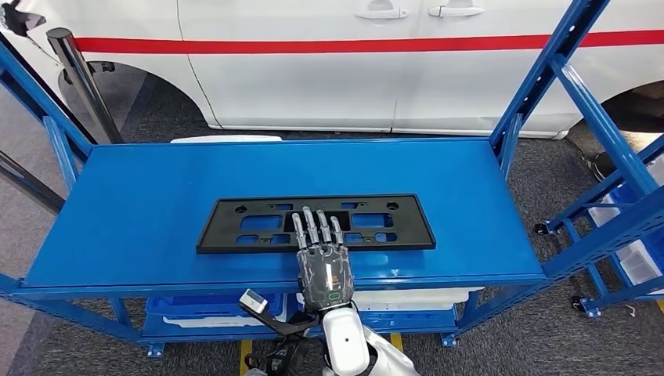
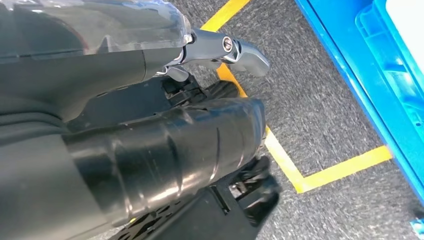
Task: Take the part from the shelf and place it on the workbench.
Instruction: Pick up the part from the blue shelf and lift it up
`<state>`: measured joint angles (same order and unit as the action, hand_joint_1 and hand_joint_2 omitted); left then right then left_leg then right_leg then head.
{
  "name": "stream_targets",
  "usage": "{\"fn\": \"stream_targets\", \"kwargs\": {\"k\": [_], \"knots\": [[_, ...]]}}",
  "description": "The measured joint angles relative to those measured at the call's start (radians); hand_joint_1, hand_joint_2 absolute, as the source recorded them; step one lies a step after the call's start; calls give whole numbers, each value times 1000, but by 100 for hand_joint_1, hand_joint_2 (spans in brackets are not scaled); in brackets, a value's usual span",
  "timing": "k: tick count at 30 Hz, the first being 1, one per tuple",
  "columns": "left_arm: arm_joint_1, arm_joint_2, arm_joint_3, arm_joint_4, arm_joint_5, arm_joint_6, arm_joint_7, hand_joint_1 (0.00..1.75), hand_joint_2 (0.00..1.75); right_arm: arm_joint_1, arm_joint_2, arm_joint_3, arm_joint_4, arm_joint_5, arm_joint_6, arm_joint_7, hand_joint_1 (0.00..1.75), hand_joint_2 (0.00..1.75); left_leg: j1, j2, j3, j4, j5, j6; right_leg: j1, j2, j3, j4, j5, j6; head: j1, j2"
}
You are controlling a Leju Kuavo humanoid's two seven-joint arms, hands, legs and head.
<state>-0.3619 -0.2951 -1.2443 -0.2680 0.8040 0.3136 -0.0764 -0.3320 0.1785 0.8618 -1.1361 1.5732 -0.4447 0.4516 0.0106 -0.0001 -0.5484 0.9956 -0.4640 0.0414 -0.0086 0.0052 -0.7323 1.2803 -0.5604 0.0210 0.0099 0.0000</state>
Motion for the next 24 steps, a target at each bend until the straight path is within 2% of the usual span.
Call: {"fn": "stream_targets", "kwargs": {"k": [1,2,4,5,6,7,9,11,12,14,15,16,17,18,19,21,22,24], "knots": [[2,0,9,-2,-7,0,0,0,0,0,0,0,5,0,1,0,0,175,0,0,0,1,-1,0,-2,0,-15,25,2,2,0,0],[4,1,16,-3,-13,0,0,0,0,0,1,0,8,0,1,-1,0,175,0,-1,1,3,-3,-1,-4,0,-10,11,23,3,0,0],[7,1,33,-7,-32,-2,0,0,0,-1,3,0,12,0,3,-9,0,175,1,-4,3,9,-10,-6,-7,-2,45,-111,93,2,0,0],[8,1,42,-8,-46,-3,0,0,0,-2,6,0,13,0,4,-17,0,175,-1,-5,2,15,-15,-10,-6,-3,74,-174,115,0,0,0],[11,2,54,-10,-62,-5,-1,0,0,-3,10,-1,15,0,7,-28,0,175,-3,-5,-1,19,-18,-16,-5,-4,93,-216,126,-4,0,0],[13,2,67,-12,-80,-7,-1,0,0,-3,14,-3,16,0,11,-39,0,175,-4,-5,-3,21,-21,-21,-3,-3,100,-233,124,-8,0,0],[19,4,96,-16,-117,-10,-4,0,0,-3,24,-6,18,0,22,-61,0,175,-5,-4,-3,20,-22,-32,-1,0,101,-236,121,-19,-1,0],[25,6,123,-21,-145,-12,-9,0,0,-6,35,-9,19,0,31,-75,0,175,-3,-3,-7,40,-41,-42,-3,0,108,-244,123,-32,-1,0],[27,8,134,-23,-156,-12,-11,0,0,-8,40,-9,19,0,35,-80,0,175,-2,-3,-23,76,-62,-46,-5,-1,112,-248,123,-38,-1,0],[34,10,151,-25,-172,-12,-13,0,0,-11,45,-9,20,-3,39,-88,0,175,0,-3,-85,200,-120,-52,-3,-2,114,-250,121,-45,-1,0],[38,12,159,-26,-180,-11,-15,0,0,-11,46,-9,22,-6,39,-92,0,175,0,-3,-117,260,-140,-54,-2,-3,114,-249,121,-46,-1,0],[43,14,167,-26,-189,-11,-17,0,0,-11,46,-9,24,-10,39,-97,0,175,0,-3,-138,294,-143,-55,-1,-2,115,-249,120,-47,-1,0],[47,15,175,-26,-200,-11,-19,0,0,-11,47,-9,27,-13,38,-101,0,175,0,-3,-142,291,-126,-55,0,-1,115,-248,120,-47,-1,0],[50,16,183,-26,-215,-9,-21,0,0,-12,48,-9,28,-16,39,-105,0,175,0,-3,-127,249,-92,-53,1,0,117,-248,119,-47,-1,0],[53,17,191,-27,-233,-6,-25,0,0,-13,50,-9,29,-18,41,-109,0,175,0,-3,-99,180,-51,-49,1,1,118,-247,118,-46,-1,0],[56,18,202,-30,-274,5,-33,0,0,-20,56,-9,29,-27,48,-117,0,175,-3,-4,-47,62,-2,-40,4,2,119,-246,116,-41,-1,0],[58,18,207,-32,-299,11,-39,0,0,-23,58,-9,29,-35,53,-122,0,175,-6,-5,-36,34,4,-36,6,2,118,-245,117,-37,-1,0],[61,19,215,-36,-365,28,-54,0,0,-30,62,-9,29,-54,61,-135,0,175,-7,-7,-34,25,4,-29,6,2,117,-247,119,-26,-1,0]]}}
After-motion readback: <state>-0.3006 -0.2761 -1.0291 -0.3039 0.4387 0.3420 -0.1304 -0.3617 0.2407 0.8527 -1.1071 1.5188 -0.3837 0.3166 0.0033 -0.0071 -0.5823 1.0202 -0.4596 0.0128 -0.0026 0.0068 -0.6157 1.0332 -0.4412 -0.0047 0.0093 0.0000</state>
